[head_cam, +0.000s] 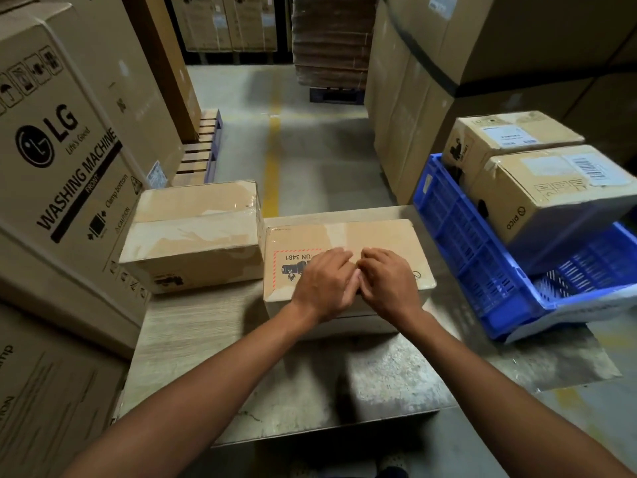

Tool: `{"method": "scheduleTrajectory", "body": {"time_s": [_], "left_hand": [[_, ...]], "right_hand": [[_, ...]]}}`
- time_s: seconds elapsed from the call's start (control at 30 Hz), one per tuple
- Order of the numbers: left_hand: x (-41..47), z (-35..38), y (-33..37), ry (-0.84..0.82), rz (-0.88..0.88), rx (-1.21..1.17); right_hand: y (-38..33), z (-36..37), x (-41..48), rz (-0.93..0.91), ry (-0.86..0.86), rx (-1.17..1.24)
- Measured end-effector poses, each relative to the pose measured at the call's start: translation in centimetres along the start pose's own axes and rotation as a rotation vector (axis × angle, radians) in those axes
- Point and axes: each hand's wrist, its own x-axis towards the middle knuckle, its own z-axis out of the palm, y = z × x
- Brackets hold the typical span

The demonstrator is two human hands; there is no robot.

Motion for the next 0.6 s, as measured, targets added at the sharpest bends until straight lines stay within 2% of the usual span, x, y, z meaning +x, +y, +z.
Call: {"method": "scheduleTrajectory", "body": {"time_s": [0.07,0.17,0.27,0.37,0.5,0.6], "left_hand": [[-0.5,0.0,0.1,0.016,0.029,0.023],[0.0,0.0,0.5,-0.008,0.002,0.038],[0.9,-0.2,0.7,-0.050,-0.010,0.065],[1.5,-0.1,1.0,-0.125,0.000,0.072],[2.1,1.1,2.5,-0.241,0.083,0.039],[2.2,1.8,4.3,-0.352,-0.035,0.047]], "right_hand": [[0.1,0.7,-2.0,-0.005,0.039,-0.022],[0.1,1.6,-2.7,0.026,0.009,-0.031],[0.7,1.2,-2.4,-0.030,0.003,-0.012],[1.3,-0.1,-2.7,-0.025,-0.053,-0.039],[2.8,-1.1,-3.7,0.107,-0.024,-0.135],[3.6,-0.7,-4.5,0.119,0.041,-0.159]]}}
